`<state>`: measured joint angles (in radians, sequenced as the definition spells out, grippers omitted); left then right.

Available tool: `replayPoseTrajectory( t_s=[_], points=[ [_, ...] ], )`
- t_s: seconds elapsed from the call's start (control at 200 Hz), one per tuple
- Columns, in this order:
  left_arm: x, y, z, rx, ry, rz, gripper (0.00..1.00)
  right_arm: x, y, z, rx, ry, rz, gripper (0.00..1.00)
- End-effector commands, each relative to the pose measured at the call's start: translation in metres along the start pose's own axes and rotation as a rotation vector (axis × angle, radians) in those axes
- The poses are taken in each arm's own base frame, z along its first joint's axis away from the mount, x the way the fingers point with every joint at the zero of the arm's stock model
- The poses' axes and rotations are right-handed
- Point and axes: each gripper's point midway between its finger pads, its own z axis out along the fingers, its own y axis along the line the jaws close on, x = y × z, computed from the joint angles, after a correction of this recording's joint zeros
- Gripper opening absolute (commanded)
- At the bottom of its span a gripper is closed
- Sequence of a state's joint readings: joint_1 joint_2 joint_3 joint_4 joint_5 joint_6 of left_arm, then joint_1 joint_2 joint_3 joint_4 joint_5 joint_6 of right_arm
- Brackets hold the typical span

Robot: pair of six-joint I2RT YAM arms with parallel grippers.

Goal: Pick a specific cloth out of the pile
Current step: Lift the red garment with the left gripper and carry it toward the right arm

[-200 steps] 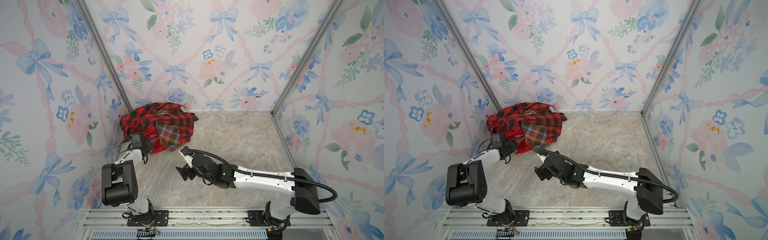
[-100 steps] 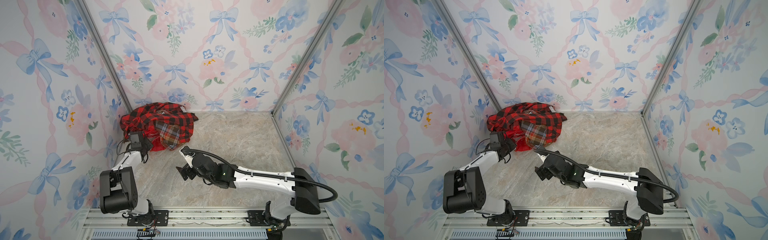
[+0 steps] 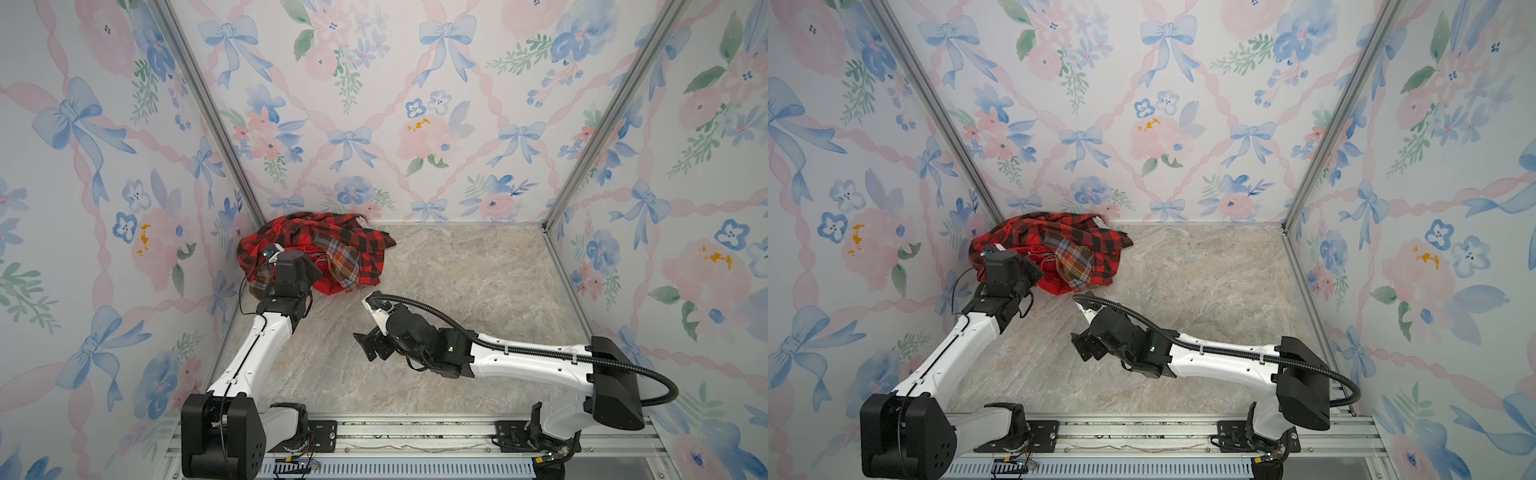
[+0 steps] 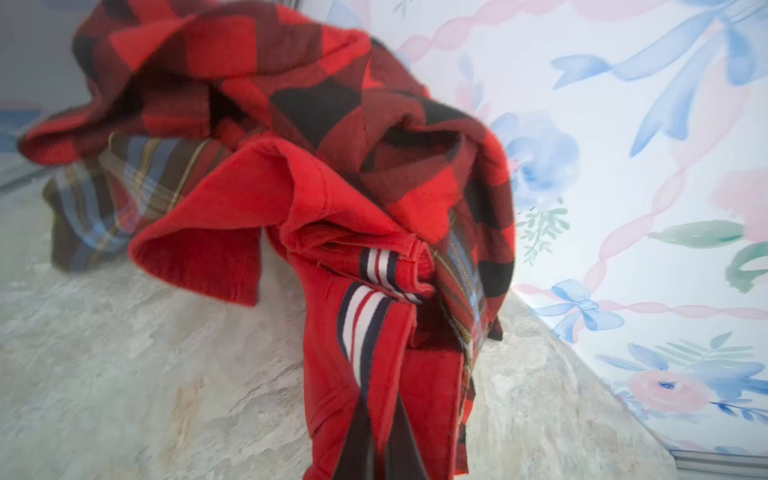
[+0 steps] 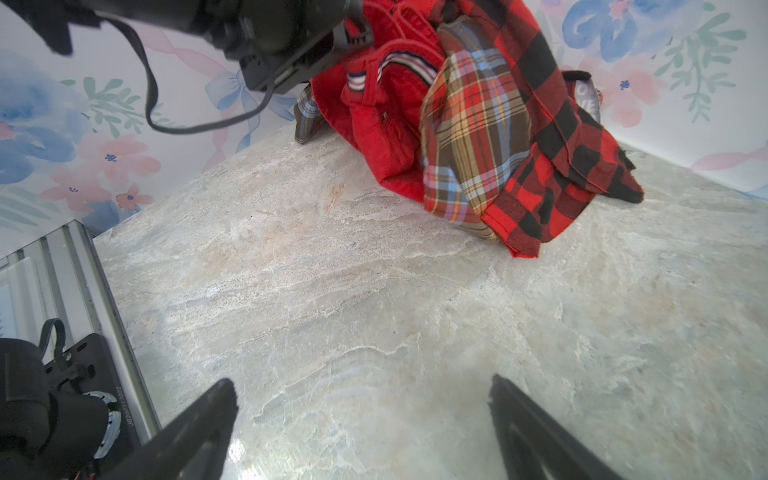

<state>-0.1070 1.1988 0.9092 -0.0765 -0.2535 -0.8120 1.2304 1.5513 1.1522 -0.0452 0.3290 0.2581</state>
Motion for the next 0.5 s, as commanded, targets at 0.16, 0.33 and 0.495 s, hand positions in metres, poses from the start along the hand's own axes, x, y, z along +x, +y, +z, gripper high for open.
replayPoseTrajectory(
  t_s=[0.16, 0.33, 0.495],
  points=[
    [-0.16, -0.11, -0.083, 0.096, -0.588, -0.028, 0.0, 0.0, -0.02, -0.014, 0.018, -0.026, 0.082, 0.97],
    [-0.198, -0.183, -0.124, 0.302, -0.7, 0.014, 0.0, -0.001, -0.026, -0.015, 0.03, -0.031, 0.092, 0.97],
    [-0.203, -0.276, -0.179, 0.57, -0.725, 0.112, 0.0, -0.005, -0.041, -0.022, 0.085, -0.067, 0.121, 0.97]
  ],
)
